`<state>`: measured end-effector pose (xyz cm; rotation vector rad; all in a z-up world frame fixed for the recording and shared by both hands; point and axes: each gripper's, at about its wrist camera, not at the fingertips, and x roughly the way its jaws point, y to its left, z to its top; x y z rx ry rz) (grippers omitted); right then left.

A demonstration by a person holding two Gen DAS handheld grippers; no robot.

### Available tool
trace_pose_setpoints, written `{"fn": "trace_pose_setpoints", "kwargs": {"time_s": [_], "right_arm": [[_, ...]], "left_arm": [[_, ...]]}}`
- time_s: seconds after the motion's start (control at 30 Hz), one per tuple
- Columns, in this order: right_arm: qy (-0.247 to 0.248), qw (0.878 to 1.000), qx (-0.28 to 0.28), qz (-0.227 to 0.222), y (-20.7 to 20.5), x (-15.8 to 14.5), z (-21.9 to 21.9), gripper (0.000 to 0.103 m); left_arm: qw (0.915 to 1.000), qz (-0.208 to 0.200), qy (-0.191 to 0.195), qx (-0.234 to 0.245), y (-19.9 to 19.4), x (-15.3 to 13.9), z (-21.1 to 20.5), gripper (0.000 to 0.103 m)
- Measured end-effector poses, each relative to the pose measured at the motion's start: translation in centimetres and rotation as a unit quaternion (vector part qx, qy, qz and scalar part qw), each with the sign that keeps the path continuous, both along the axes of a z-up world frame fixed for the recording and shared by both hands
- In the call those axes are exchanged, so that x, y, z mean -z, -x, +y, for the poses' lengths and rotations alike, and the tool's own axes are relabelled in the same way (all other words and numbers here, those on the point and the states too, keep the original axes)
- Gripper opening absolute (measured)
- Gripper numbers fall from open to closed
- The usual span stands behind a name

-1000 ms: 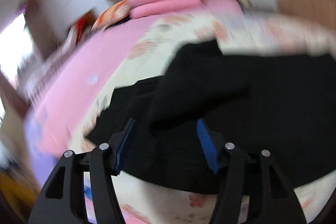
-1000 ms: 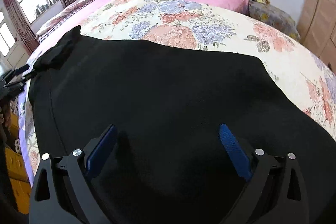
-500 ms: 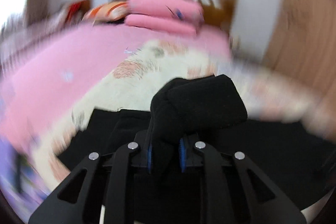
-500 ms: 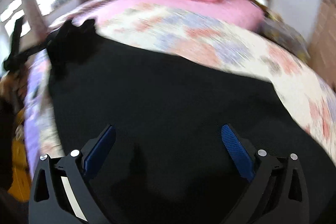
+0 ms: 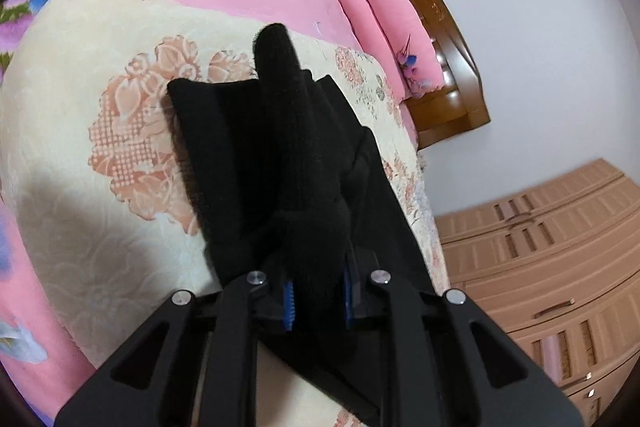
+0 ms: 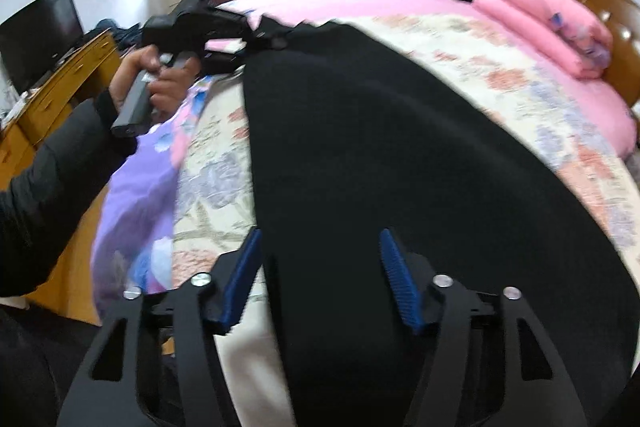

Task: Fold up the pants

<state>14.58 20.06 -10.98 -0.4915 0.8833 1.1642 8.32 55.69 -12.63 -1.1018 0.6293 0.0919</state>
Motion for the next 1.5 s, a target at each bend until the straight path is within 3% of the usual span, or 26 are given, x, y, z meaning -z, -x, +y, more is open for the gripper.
{"fn": "trace_pose_setpoints", "kwargs": {"time_s": [0.17,0.3,0.47,0.53,0.6,0.77,0.83,0.93,1.03,1.1,1.2,1.27,1.3,1.33,1.37,1.4,1.43,1.47,1.5], "right_arm": [[0.023,0.999,-0.034,-0.026,1.9,0.8,0.7,0.045],[0.030,0.999,-0.024,-0.038,1.7,0.8,0.4,0.029],[0.040,0.995,-0.039,-0.084,2.6,0.8,0.5,0.023],[0.039,0.992,-0.043,-0.109,3.3,0.5,0.5,0.008],[0.028,0.992,-0.040,-0.112,3.4,-0.4,0.3,0.008],[-0.006,0.994,-0.033,-0.103,3.5,-3.7,-1.0,0.008],[-0.002,0.996,-0.032,-0.082,3.2,-2.9,-1.0,0.008],[0.031,0.997,-0.046,-0.058,3.5,0.4,0.0,0.008],[0.035,0.996,-0.051,-0.063,4.1,0.8,0.6,0.008],[0.033,0.996,-0.051,-0.060,4.0,0.4,0.5,0.008],[0.039,0.997,-0.054,-0.042,3.7,1.3,0.3,0.015],[0.025,0.998,-0.054,-0.017,3.6,1.2,0.2,0.034],[0.021,0.998,-0.061,-0.007,3.7,1.0,0.1,0.054],[0.014,0.997,-0.073,0.008,3.9,0.6,0.0,0.067],[0.010,0.997,-0.076,0.007,4.1,0.1,-0.1,0.070],[0.004,0.997,-0.073,-0.006,4.2,-0.7,-0.4,0.071],[-0.003,0.998,-0.065,-0.020,3.9,-1.5,-0.8,0.071],[-0.010,0.998,-0.055,-0.025,3.3,-2.1,-1.1,0.071],[-0.018,0.999,-0.039,-0.026,2.4,-2.6,-1.5,0.071]], "left_arm": [[1.0000,-0.004,0.007,0.002,-0.6,0.2,0.3,0.021],[0.9999,-0.008,0.006,0.002,0.1,0.1,0.0,0.021],[0.9998,-0.012,0.015,0.001,0.6,0.3,0.1,0.021],[0.9999,-0.009,0.008,-0.001,0.6,0.2,0.0,0.014],[0.9998,-0.014,-0.011,-0.002,0.8,-0.5,-0.3,0.009],[0.9963,-0.043,-0.074,-0.001,1.9,-4.3,-1.3,0.009],[0.9968,-0.025,-0.075,-0.003,1.7,-3.6,-1.1,0.009],[0.9981,0.022,-0.057,-0.002,0.7,0.3,-0.4,0.011],[0.9990,0.005,-0.044,-0.010,1.2,0.5,0.1,0.011],[0.9984,0.011,-0.055,-0.009,1.1,0.1,0.0,0.011],[0.9978,0.018,-0.064,-0.005,0.7,0.0,-0.2,0.014],[0.9981,0.013,-0.060,-0.003,1.0,-0.2,-0.2,0.018],[0.9983,0.010,-0.058,-0.004,1.3,-0.4,-0.1,0.027],[0.9984,0.005,-0.056,-0.006,1.6,-0.8,-0.2,0.039],[0.9979,0.000,-0.062,-0.021,2.1,-1.6,-0.5,0.044],[0.9958,0.005,-0.080,-0.044,2.4,-2.6,-0.7,0.065],[0.9885,0.023,-0.122,-0.087,3.0,-3.8,-1.2,0.087],[0.9724,0.035,-0.184,-0.139,3.8,-5.7,-2.1,0.092],[0.9611,0.025,-0.224,-0.160,4.3,-7.3,-2.9,0.093]]}}
